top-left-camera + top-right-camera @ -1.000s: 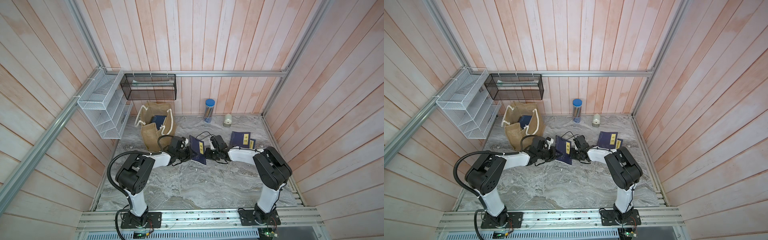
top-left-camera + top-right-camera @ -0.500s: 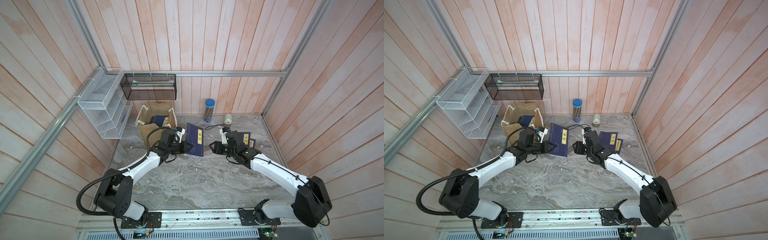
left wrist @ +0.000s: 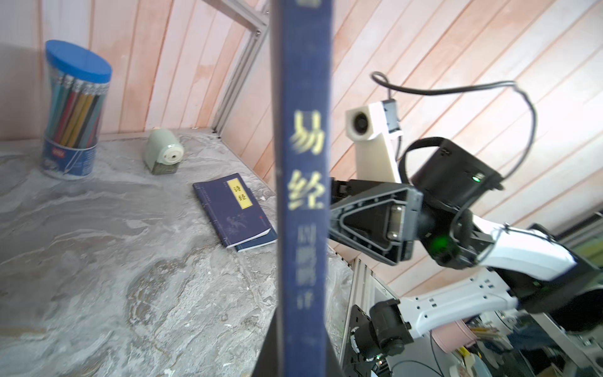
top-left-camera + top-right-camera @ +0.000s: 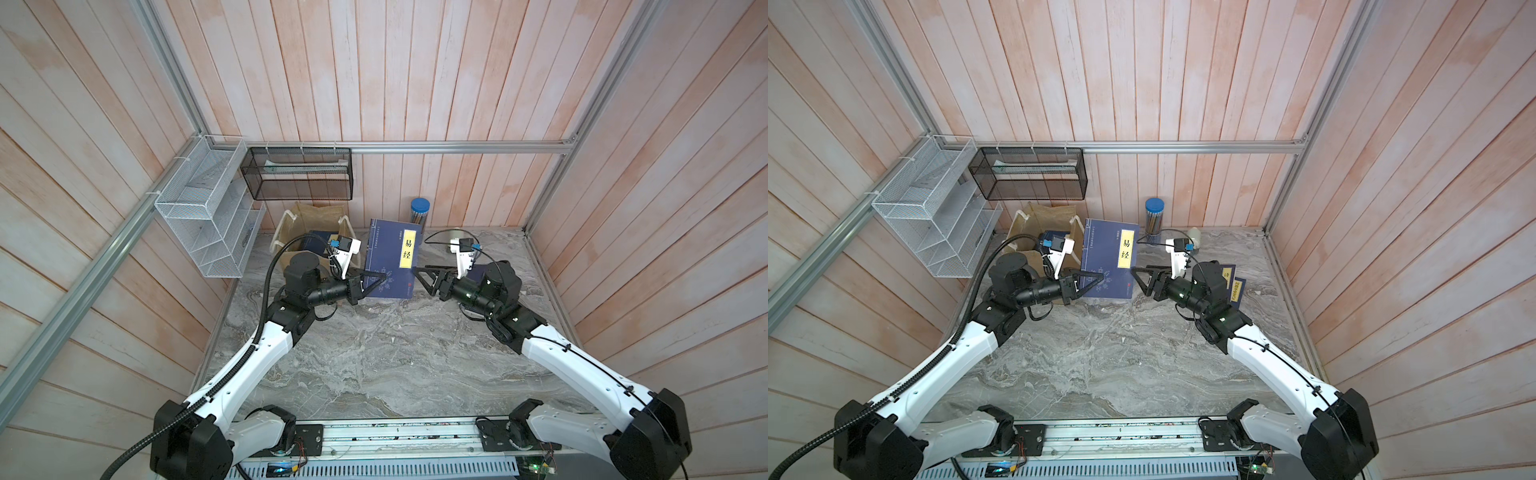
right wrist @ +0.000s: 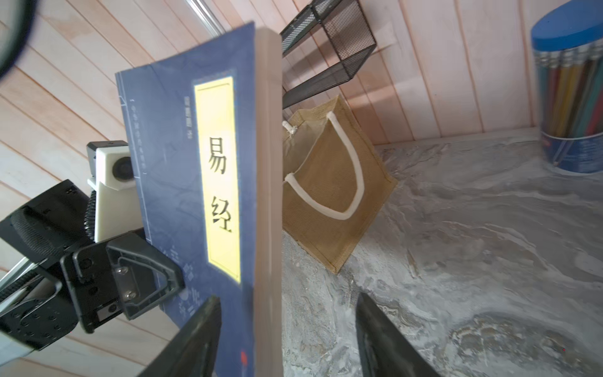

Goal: Put the books into the canvas bag
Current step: Pick up the book from the book.

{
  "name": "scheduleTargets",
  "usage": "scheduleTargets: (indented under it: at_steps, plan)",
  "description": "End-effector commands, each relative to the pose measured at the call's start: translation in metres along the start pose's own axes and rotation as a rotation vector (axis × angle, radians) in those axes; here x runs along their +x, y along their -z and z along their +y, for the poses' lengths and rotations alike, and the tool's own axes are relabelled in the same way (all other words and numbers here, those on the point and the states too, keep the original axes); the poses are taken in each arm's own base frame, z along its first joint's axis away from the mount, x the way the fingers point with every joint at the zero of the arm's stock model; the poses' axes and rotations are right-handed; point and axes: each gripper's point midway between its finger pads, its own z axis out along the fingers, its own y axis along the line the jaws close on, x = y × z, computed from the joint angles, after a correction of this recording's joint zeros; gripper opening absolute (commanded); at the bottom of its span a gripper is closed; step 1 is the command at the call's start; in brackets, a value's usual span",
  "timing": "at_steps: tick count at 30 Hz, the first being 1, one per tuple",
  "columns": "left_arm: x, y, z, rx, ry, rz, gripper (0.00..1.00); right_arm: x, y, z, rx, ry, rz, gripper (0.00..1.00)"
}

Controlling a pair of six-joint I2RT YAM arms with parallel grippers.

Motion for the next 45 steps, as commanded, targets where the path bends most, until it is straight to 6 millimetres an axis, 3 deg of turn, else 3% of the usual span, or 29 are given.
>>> scheduleTargets:
  at_steps: [1, 6, 8, 10, 16, 19, 25, 30, 34, 40, 42, 45]
  plan:
    - [-0.021, 0.01, -0.041, 0.144, -0.086, -0.045, 0.0, -0.018, 0.001, 0.041, -0.195, -0.005, -0.021, 0.67]
    - [-0.021, 0.015, -0.045, 0.136, -0.067, -0.059, 0.0, -0.013, 0.001, 0.067, -0.366, -0.04, 0.015, 0.66]
    - [-0.021, 0.015, -0.045, 0.135, -0.06, -0.062, 0.0, -0.01, 0.0, 0.074, -0.4, -0.032, 0.032, 0.62]
    - [-0.021, 0.016, -0.045, 0.134, -0.05, -0.062, 0.0, -0.007, -0.001, 0.081, -0.425, -0.019, 0.046, 0.54]
    - [-0.022, 0.018, -0.039, 0.109, -0.012, -0.068, 0.01, -0.012, 0.001, 0.086, -0.417, 0.007, 0.018, 0.09]
    - [-0.024, 0.021, -0.037, 0.103, 0.01, -0.074, 0.08, -0.018, 0.007, 0.085, -0.395, 0.027, -0.033, 0.0]
    - [-0.043, 0.03, -0.036, 0.102, 0.06, -0.121, 0.39, -0.018, 0.006, 0.081, -0.376, 0.028, -0.038, 0.0]
    - [-0.055, 0.034, -0.028, 0.091, 0.102, -0.138, 0.41, -0.018, -0.001, 0.078, -0.363, 0.021, -0.028, 0.0]
    - [-0.056, 0.032, -0.028, 0.11, 0.111, -0.116, 0.31, -0.018, -0.008, 0.076, -0.357, 0.019, -0.007, 0.0]
    - [-0.061, 0.034, -0.022, 0.106, 0.111, -0.106, 0.05, -0.02, -0.02, 0.071, -0.345, 0.013, 0.01, 0.0]
    - [-0.066, 0.04, -0.017, 0.084, 0.103, -0.115, 0.0, -0.021, -0.025, 0.067, -0.323, 0.013, 0.015, 0.08]
    - [-0.081, 0.054, -0.004, 0.016, 0.077, -0.135, 0.0, -0.026, -0.034, 0.06, -0.273, 0.018, 0.015, 0.29]
